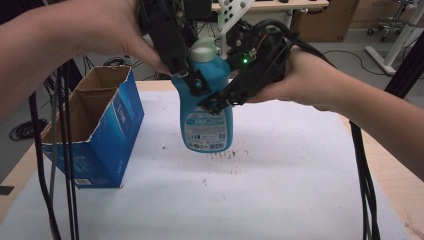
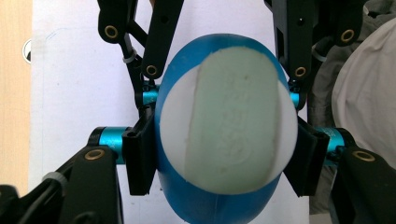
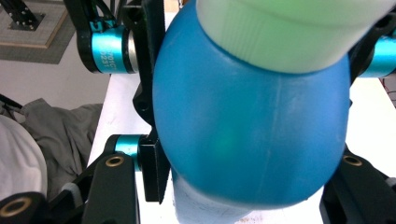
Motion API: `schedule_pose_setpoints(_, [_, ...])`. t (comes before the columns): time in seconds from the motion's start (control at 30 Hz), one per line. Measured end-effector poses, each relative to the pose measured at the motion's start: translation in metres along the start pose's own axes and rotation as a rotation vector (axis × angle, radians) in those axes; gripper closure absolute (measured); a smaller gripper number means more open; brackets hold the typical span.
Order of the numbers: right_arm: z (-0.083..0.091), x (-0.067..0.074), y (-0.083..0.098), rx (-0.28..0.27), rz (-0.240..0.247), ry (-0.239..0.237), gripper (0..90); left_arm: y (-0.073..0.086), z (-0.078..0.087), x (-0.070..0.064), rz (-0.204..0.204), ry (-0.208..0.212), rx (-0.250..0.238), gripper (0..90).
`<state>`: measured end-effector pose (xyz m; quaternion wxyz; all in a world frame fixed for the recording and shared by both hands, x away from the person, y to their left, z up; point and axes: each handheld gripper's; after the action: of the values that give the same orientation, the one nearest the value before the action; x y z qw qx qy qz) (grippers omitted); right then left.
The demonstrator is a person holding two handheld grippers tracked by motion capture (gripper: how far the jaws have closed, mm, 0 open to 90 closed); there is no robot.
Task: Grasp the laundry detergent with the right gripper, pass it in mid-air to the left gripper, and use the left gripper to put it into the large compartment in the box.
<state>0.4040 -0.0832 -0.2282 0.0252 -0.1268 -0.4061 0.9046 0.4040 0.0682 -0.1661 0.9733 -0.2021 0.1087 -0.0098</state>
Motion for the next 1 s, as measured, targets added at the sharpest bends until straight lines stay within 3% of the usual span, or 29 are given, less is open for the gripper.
schedule_pose_setpoints(0.17, [0.0,0.0,-0.001,-0.016,-0.005,-0.008,39.9,0.001,0.0,0.0,0.004,-0.006,0.011,38.0])
schedule_pose_setpoints(0.27, [0.0,0.002,-0.001,-0.014,-0.003,-0.004,28.3,0.003,0.0,0.001,0.013,-0.01,0.019,38.1])
schedule_pose_setpoints(0.3, [0.0,0.002,-0.001,-0.014,-0.003,-0.004,28.3,0.004,0.0,0.001,0.019,-0.011,0.012,38.1])
schedule_pose_setpoints(0.33, [-0.001,0.003,-0.001,-0.006,-0.004,0.001,26.5,0.004,0.003,0.003,0.002,-0.013,0.037,38.1])
schedule_pose_setpoints(0.37, [-0.001,0.003,-0.001,-0.008,-0.005,-0.008,26.2,0.005,0.002,0.002,0.018,-0.011,0.015,38.0])
schedule_pose_setpoints(0.4, [-0.001,0.002,0.0,-0.01,-0.006,-0.014,24.2,0.006,0.004,0.003,0.013,-0.012,0.027,38.1])
schedule_pose_setpoints(0.57, [-0.001,0.0,0.004,-0.001,-0.006,-0.008,22.0,0.012,0.01,0.001,0.045,-0.019,-0.012,38.0])
schedule_pose_setpoints(0.73, [-0.001,-0.002,0.01,0.045,-0.012,0.004,21.9,0.02,0.017,-0.001,0.087,-0.046,-0.035,38.0])
schedule_pose_setpoints(0.93, [0.0,-0.008,0.023,0.125,-0.027,0.066,21.8,0.032,0.029,-0.003,0.146,-0.079,-0.059,38.0])
schedule_pose_setpoints(1.0, [0.002,-0.01,0.028,0.175,-0.039,0.091,21.8,0.037,0.035,-0.004,0.168,-0.092,-0.068,38.1])
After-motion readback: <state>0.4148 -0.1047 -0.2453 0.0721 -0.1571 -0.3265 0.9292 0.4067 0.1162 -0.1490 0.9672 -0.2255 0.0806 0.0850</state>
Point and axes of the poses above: each handheld gripper's, and its own axes: z roughly backward along the jaws, y roughly out of its underside, x roughly to its left, and after that the axes turned 14 degrees about y, right-handed
